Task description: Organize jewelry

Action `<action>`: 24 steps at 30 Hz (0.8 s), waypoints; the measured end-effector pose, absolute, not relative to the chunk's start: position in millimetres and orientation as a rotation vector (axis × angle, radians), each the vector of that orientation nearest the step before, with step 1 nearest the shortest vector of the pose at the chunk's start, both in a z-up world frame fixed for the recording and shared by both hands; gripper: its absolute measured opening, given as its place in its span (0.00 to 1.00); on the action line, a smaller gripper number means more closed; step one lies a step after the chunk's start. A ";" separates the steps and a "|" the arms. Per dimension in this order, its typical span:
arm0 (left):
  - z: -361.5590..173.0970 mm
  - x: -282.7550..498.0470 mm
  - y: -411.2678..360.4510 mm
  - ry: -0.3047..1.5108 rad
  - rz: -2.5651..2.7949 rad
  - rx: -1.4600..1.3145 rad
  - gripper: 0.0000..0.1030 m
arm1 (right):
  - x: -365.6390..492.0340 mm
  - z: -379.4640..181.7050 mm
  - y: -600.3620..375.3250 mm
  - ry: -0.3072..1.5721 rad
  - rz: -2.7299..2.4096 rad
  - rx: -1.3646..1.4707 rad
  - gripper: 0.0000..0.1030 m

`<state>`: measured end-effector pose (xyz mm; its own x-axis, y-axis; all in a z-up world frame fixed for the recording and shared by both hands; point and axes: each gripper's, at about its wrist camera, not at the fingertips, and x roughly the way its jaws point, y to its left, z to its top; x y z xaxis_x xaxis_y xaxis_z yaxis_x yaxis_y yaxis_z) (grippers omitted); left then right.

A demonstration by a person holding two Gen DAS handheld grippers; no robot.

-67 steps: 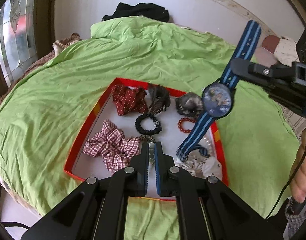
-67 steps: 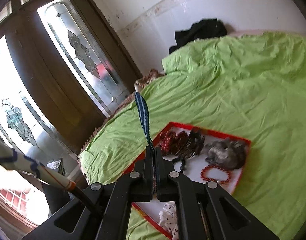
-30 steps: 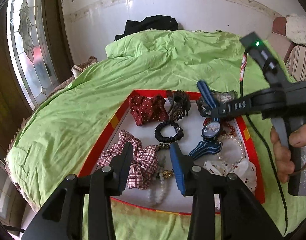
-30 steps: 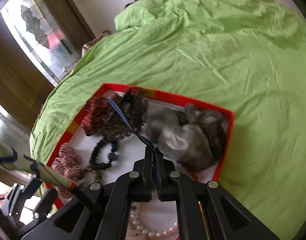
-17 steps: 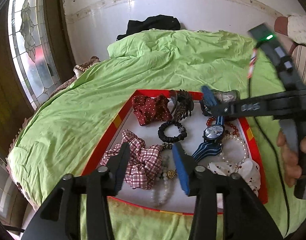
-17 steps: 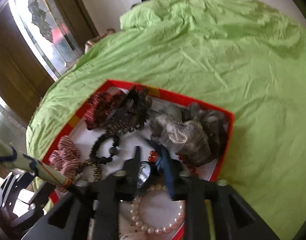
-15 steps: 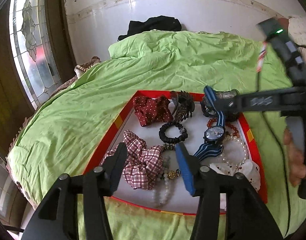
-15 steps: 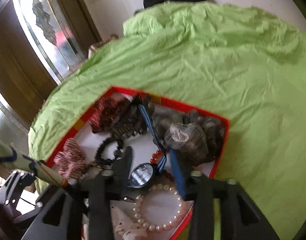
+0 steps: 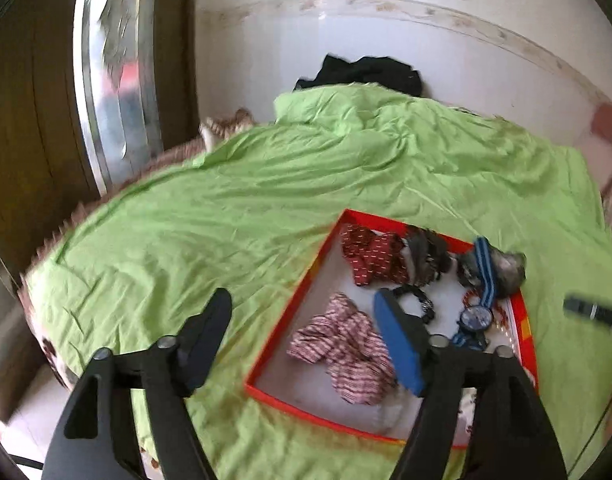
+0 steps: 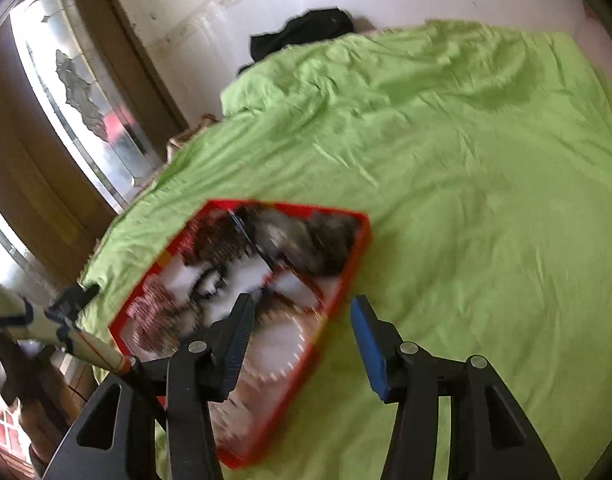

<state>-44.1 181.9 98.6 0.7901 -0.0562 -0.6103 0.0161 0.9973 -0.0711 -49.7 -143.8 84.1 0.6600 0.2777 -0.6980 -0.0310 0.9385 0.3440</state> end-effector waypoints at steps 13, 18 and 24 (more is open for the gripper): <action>48.6 18.2 178.3 0.864 -0.097 -0.030 0.68 | -20.6 35.8 -128.2 0.973 0.167 0.326 0.13; 47.9 16.8 165.1 0.841 -0.106 -0.006 0.68 | -25.4 38.1 -131.0 0.946 0.172 0.323 0.14; 65.7 -9.8 174.8 0.717 -0.022 -0.043 0.69 | -47.9 56.1 -139.5 0.884 0.156 0.342 0.28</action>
<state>-9.8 174.8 65.7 0.7537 -0.0350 -0.6563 0.0053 0.9989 -0.0472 -47.9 -139.5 56.1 0.6271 0.2727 -0.7297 0.0074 0.9346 0.3557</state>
